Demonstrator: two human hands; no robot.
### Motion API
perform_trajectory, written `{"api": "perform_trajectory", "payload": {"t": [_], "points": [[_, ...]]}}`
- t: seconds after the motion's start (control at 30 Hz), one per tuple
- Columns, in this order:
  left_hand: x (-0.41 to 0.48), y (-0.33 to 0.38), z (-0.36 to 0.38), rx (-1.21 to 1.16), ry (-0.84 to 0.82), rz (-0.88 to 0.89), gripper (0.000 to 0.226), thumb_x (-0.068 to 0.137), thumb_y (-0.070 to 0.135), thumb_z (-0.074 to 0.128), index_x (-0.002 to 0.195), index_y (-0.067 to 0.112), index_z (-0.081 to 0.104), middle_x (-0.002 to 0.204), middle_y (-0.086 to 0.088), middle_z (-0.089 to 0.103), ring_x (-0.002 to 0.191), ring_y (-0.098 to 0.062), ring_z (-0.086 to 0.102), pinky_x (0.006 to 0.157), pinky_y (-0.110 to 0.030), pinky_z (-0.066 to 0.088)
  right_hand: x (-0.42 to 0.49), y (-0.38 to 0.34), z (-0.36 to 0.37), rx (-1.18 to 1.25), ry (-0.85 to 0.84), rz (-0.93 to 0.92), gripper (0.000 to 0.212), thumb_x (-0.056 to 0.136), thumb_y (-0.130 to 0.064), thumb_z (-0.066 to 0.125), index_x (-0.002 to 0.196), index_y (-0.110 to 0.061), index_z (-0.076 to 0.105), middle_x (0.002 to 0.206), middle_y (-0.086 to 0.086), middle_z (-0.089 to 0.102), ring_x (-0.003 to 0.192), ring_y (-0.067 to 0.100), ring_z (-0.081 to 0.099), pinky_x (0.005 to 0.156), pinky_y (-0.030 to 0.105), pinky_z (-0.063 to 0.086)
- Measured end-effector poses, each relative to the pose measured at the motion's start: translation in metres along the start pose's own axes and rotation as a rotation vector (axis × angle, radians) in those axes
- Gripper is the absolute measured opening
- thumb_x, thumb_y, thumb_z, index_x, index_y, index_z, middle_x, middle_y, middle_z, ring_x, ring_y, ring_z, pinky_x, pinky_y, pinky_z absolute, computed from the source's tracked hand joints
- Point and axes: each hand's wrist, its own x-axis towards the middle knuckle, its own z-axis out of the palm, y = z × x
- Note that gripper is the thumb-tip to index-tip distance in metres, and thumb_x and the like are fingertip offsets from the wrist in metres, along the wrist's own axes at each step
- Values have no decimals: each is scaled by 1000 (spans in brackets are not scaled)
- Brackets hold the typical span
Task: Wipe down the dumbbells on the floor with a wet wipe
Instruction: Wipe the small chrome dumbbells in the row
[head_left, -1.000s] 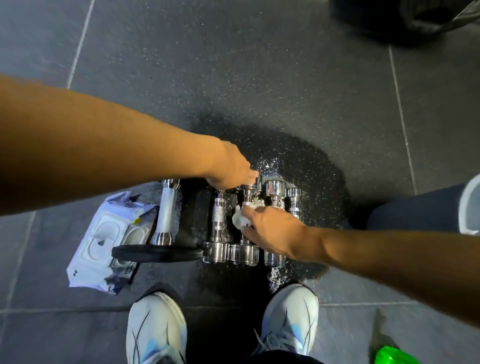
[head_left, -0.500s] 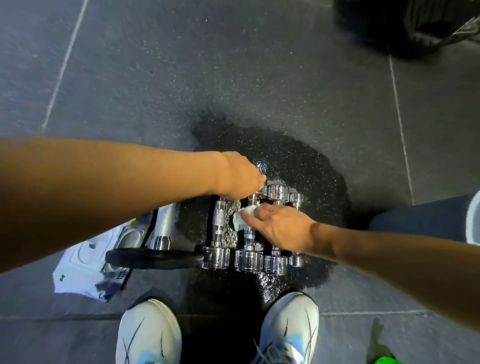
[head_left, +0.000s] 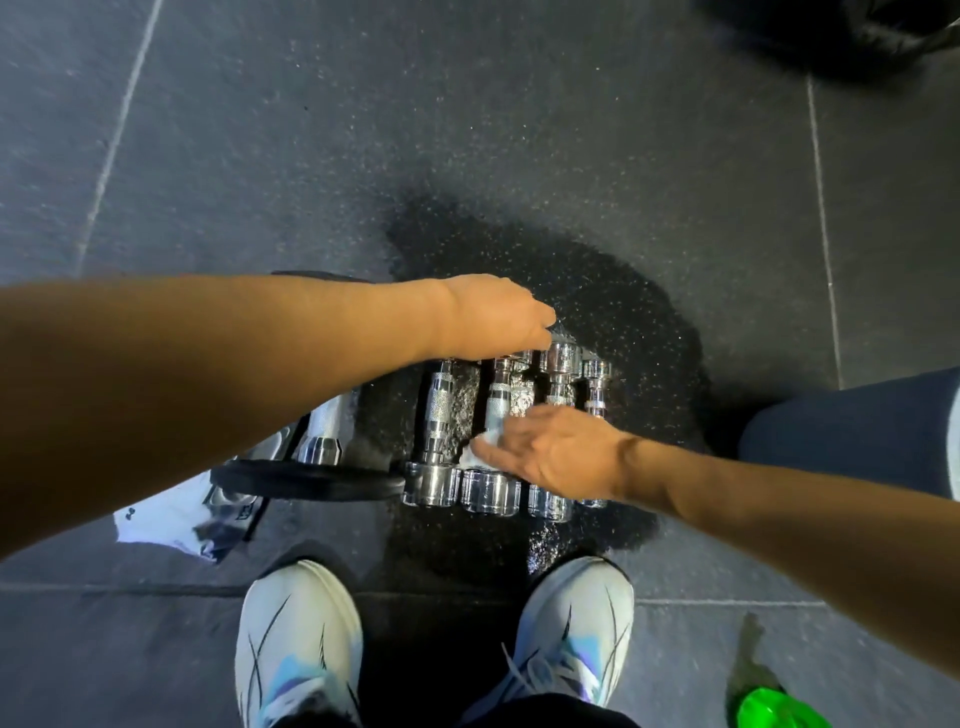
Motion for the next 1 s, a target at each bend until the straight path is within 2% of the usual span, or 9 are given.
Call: {"api": "perform_trajectory", "payload": {"t": [0.1, 0.2, 0.33, 0.47, 0.6, 0.7, 0.77, 0.87, 1.0], "points": [[-2, -4, -3, 22, -7, 38, 30, 94, 5, 59, 122, 15, 63, 117, -2, 49, 92, -24, 60, 67, -34, 47, 6, 17, -3, -44, 105, 75, 61, 94, -19, 67, 151, -22, 47, 92, -4, 67, 93, 17, 59, 83, 32, 50], [-3, -2, -1, 37, -6, 11, 24, 95, 7, 59, 118, 13, 65, 116, -2, 49, 87, -24, 58, 63, -34, 42, 10, 24, -10, 25, 136, 159, 61, 99, -17, 58, 156, -25, 37, 104, -2, 71, 108, 23, 61, 93, 36, 50], [-4, -1, 5, 22, 20, 9, 29, 96, 2, 56, 123, 12, 64, 119, -3, 47, 88, -24, 58, 62, -33, 42, 1, -9, -3, -35, 42, 17, 67, 95, -15, 59, 157, -19, 34, 112, 4, 69, 122, 23, 57, 106, 37, 44], [-5, 0, 5, 1, 29, 13, 26, 95, 5, 57, 119, 13, 64, 121, -3, 46, 90, -26, 59, 64, -36, 49, 3, 12, -4, -12, 242, 99, 84, 91, -10, 65, 162, -18, 22, 102, 6, 73, 106, 24, 65, 91, 38, 53], [-6, -1, 7, 0, 57, 23, 27, 95, 3, 56, 120, 12, 65, 118, -3, 46, 88, -27, 59, 61, -36, 46, 2, 5, -9, 112, 65, -71, 66, 101, -12, 35, 162, -34, 22, 130, 10, 67, 135, 27, 53, 115, 40, 39], [-7, -1, 8, -4, 58, 24, 26, 96, 5, 56, 119, 12, 64, 118, -3, 45, 88, -26, 58, 63, -36, 46, 3, 15, 1, 94, 205, 14, 64, 93, -11, 67, 151, -29, 48, 115, 5, 73, 114, 25, 65, 96, 38, 54], [-7, 0, 6, -10, 55, 26, 25, 97, 6, 56, 120, 12, 64, 119, -3, 46, 89, -26, 58, 67, -38, 52, 6, 19, 7, 111, 270, 92, 61, 88, -12, 76, 144, -27, 57, 98, 0, 72, 95, 20, 64, 82, 34, 57], [-7, 1, 6, -15, 63, 30, 28, 96, 4, 57, 122, 11, 64, 117, -3, 45, 88, -26, 59, 70, -41, 56, 9, 2, 17, 159, 219, 43, 51, 93, -14, 70, 141, -27, 59, 94, -5, 69, 92, 16, 57, 88, 35, 58], [-8, 0, 6, -9, 60, 31, 28, 98, 7, 55, 124, 12, 63, 121, -3, 46, 91, -26, 59, 70, -40, 55, 7, 9, 11, 123, 234, 18, 46, 96, -22, 59, 142, -27, 59, 90, -7, 66, 89, 15, 53, 77, 31, 50]]}}
